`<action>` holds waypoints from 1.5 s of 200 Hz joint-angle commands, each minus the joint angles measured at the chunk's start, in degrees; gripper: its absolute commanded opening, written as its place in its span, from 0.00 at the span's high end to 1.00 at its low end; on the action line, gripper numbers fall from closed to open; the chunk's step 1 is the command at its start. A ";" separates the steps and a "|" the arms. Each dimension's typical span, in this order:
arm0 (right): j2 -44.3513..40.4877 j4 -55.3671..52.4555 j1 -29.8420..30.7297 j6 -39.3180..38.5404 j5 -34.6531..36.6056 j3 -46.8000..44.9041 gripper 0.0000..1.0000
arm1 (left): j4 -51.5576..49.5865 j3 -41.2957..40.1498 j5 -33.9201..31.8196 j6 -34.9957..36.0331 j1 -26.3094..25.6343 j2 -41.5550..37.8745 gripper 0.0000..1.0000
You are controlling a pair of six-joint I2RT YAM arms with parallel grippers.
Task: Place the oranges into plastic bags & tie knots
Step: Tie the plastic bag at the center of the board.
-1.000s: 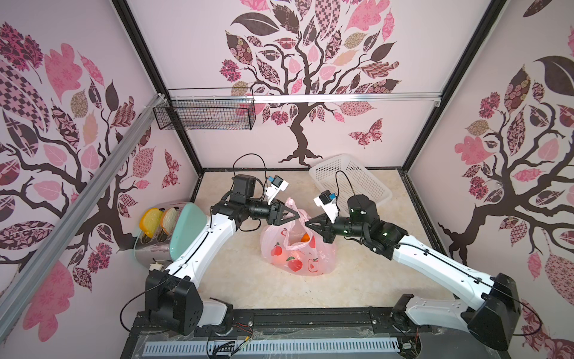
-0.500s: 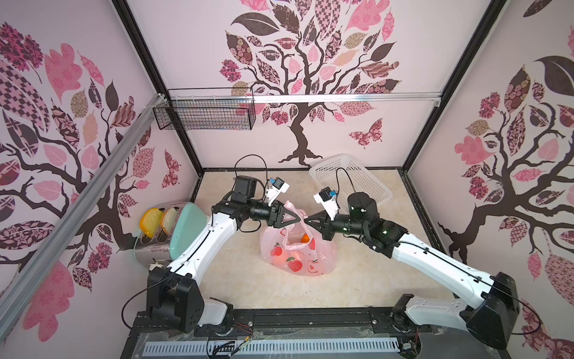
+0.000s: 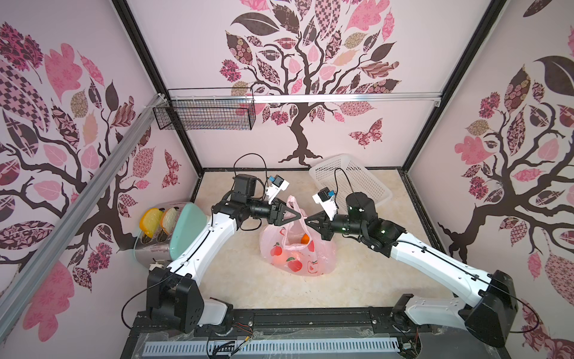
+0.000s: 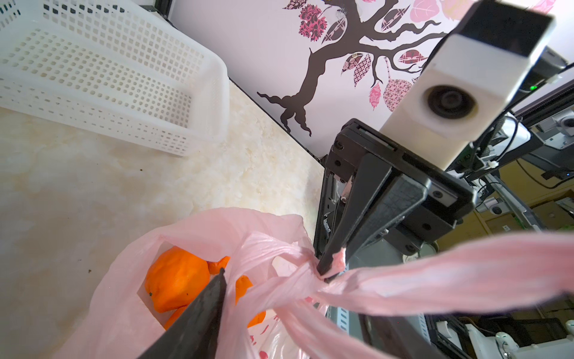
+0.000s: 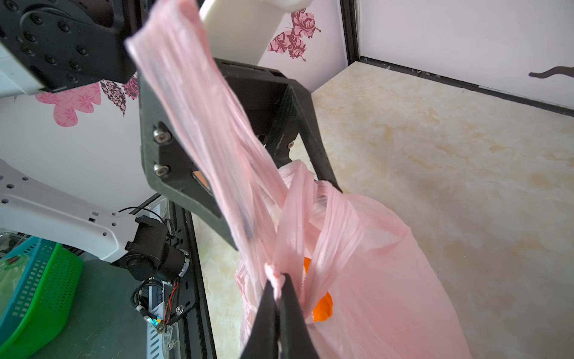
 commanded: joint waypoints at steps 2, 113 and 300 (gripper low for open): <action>0.67 -0.36 -0.21 0.45 0.70 2.70 1.00 | 2.27 -0.19 -0.99 -1.18 -0.15 0.05 0.49; 1.11 -7.35 -0.36 0.34 3.88 9.08 1.00 | 6.66 -2.35 -2.25 -3.61 0.24 -1.12 0.67; 10.10 -1.48 3.35 -5.93 9.10 5.20 1.00 | 10.73 -2.75 -1.58 -9.07 2.29 -0.51 0.94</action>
